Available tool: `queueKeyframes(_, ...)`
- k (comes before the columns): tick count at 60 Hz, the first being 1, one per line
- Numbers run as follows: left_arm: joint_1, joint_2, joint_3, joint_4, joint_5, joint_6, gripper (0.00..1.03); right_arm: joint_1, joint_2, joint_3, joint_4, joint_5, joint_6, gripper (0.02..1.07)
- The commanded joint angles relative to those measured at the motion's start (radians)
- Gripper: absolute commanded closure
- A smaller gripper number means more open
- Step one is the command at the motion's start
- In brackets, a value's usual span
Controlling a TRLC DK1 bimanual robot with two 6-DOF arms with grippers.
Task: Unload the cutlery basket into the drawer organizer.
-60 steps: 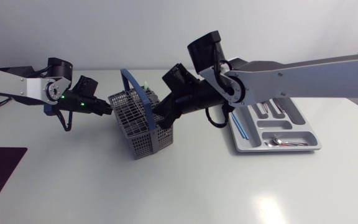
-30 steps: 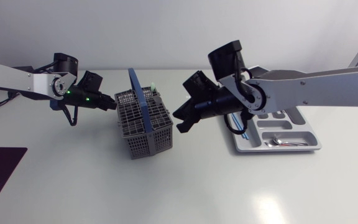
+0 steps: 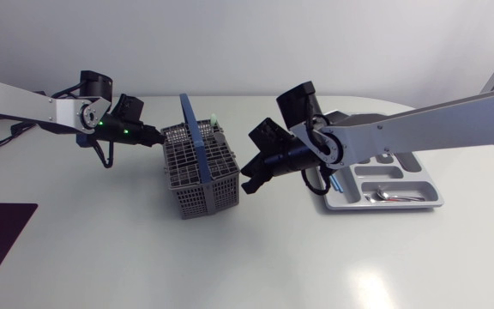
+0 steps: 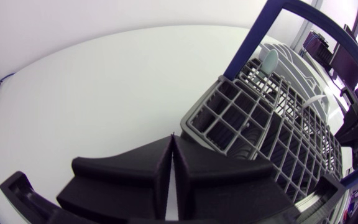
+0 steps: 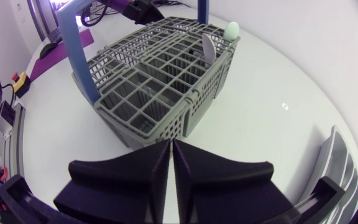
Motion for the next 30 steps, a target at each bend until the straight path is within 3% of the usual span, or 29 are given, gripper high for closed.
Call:
queueKeyframes(1, -0.039, 0.027, 0.037, 0.012, 0.012, -0.034, 0.97, 0.023, -0.014, -0.019, 0.005, -0.002, 0.004, 0.96)
queueKeyframes(19, -0.136, 0.053, 0.086, 0.016, 0.012, -0.063, 0.97, 0.13, -0.154, -0.125, -0.007, -0.018, 0.038, 0.96)
queueKeyframes(30, -0.12, 0.05, 0.123, 0.002, 0.001, -0.074, 0.97, 0.093, -0.23, -0.165, -0.021, -0.002, 0.027, 0.96)
